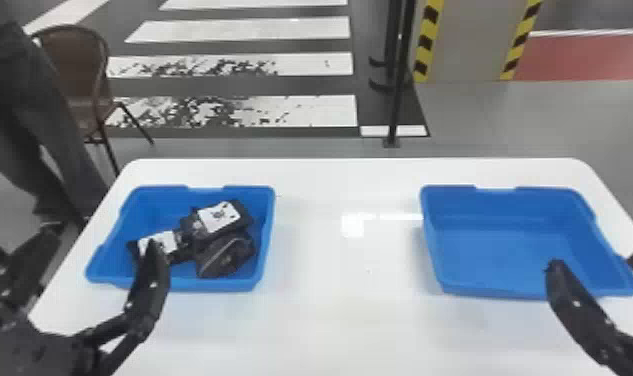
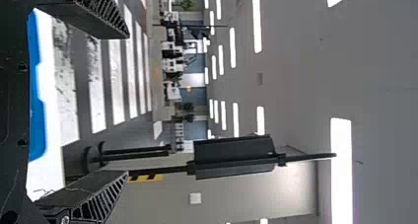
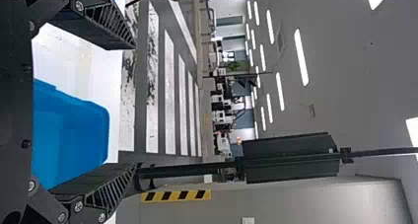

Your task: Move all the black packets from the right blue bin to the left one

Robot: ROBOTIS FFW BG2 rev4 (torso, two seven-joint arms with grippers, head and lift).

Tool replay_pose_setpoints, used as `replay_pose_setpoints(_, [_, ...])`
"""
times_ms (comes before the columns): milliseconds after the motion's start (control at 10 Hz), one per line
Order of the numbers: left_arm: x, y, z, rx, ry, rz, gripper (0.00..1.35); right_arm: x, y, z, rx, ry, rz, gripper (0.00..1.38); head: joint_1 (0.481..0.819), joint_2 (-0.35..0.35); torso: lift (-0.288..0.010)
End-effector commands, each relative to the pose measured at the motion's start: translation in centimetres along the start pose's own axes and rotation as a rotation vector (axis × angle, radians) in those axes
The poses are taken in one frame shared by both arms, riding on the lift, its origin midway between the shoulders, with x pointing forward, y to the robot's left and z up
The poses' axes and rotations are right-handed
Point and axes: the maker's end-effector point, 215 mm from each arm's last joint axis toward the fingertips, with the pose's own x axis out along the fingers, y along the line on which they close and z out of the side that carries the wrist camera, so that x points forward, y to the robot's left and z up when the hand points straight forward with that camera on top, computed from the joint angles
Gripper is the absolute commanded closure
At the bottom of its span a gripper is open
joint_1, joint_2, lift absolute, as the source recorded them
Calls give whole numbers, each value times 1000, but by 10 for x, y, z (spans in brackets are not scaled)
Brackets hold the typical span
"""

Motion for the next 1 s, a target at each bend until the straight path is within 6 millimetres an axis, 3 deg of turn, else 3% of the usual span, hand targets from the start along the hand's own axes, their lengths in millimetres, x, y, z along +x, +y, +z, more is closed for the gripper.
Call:
replay_pose_setpoints(0, [-13,-1,-29,2,113,8,45,-17,-4,-11,-27,38,-35,190,695,47,-140])
replay_pose_setpoints(200, [-14,9,-37,14,145,25,44,-19,-18,-13,-85,56,-70,190,695,35,-140])
replay_pose_setpoints(300, [-15,16,-37,21,143,38,44,-13,-17,-24,-61,60,-64,190,695,30,-140])
replay_pose_setpoints(900, [-13,13,-25,3,102,33,44,-8,-10,-27,-47,73,-51,191,695,53,-140])
